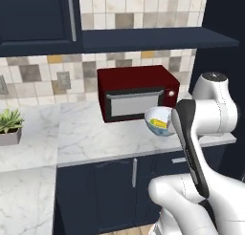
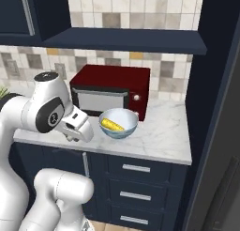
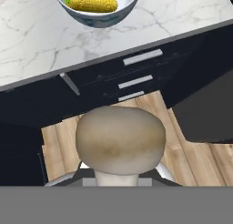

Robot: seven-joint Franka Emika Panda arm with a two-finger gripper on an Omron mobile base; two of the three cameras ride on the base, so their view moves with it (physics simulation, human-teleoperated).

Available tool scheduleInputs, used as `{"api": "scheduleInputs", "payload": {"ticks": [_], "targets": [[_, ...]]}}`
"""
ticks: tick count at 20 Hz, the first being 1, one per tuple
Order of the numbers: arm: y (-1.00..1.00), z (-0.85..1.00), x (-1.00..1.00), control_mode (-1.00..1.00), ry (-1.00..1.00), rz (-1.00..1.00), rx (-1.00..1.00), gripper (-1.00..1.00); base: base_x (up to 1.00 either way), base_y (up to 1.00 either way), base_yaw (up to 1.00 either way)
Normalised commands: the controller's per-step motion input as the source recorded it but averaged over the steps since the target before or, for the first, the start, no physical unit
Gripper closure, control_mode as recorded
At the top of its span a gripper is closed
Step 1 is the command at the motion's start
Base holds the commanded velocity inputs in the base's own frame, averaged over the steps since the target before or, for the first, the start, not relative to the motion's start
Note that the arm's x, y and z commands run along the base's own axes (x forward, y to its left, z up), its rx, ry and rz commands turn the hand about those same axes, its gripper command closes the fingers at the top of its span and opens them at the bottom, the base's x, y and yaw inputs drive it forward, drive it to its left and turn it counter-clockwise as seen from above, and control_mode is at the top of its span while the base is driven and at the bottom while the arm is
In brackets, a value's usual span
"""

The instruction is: Take the mushroom, corn, and mushroom from the freezer and place them in the bowl on the counter.

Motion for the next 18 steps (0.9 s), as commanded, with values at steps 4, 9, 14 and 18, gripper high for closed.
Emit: {"api": "scheduleInputs", "payload": {"ticks": [4,9,14,18], "targets": [[0.00,0.00,0.00,1.00,0.00,0.00,0.00,1.00,0.32,-0.22,-0.02],[0.00,0.00,0.00,1.00,0.00,0.00,0.00,1.00,0.03,-0.24,-0.06],[0.00,0.00,0.00,1.00,0.00,0.00,0.00,1.00,0.26,-0.15,-0.07],[0.00,0.00,0.00,1.00,0.00,0.00,0.00,1.00,0.31,-0.04,-0.12]]}}
